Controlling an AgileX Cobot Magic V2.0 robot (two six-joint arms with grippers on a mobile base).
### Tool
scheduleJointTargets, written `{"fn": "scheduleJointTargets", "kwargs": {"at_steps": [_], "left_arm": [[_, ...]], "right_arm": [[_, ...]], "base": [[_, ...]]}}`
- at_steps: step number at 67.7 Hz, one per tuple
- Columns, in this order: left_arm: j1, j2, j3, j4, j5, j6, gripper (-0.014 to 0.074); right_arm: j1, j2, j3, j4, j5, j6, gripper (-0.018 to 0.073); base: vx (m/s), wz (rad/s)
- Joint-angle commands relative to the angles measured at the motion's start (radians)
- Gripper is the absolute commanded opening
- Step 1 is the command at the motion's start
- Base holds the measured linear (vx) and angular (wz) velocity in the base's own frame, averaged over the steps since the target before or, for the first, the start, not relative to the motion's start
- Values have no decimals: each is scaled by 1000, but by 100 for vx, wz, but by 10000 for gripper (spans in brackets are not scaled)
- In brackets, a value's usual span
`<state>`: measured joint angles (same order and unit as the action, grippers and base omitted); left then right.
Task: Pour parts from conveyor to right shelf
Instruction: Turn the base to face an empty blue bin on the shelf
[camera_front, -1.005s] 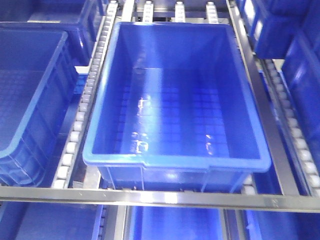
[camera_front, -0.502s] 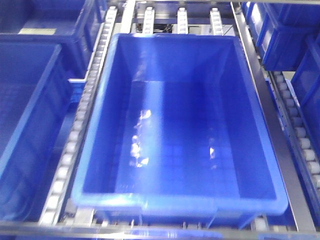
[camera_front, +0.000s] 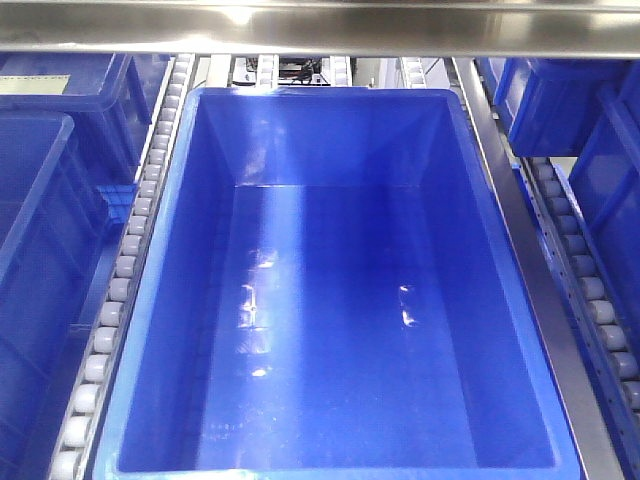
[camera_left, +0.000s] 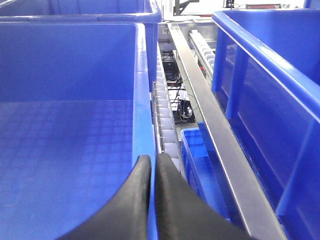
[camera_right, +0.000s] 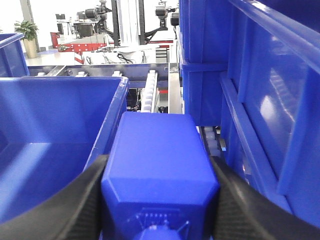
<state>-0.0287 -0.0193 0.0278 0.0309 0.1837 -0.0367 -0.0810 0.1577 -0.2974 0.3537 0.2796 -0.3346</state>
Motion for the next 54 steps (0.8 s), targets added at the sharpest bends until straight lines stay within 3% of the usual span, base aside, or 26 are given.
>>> {"fn": "scheduleJointTargets", "kwargs": {"at_steps": [1,54], "left_arm": [[-5,-5,-19,-1,-72,-7,-6],[-5,-5,-19,-1,-72,-7,-6]], "right_arm": [[-2,12,-25,4,-77,0,-5],[-2,12,-25,4,-77,0,-5]], "base": [[4,2],[0,0]]}}
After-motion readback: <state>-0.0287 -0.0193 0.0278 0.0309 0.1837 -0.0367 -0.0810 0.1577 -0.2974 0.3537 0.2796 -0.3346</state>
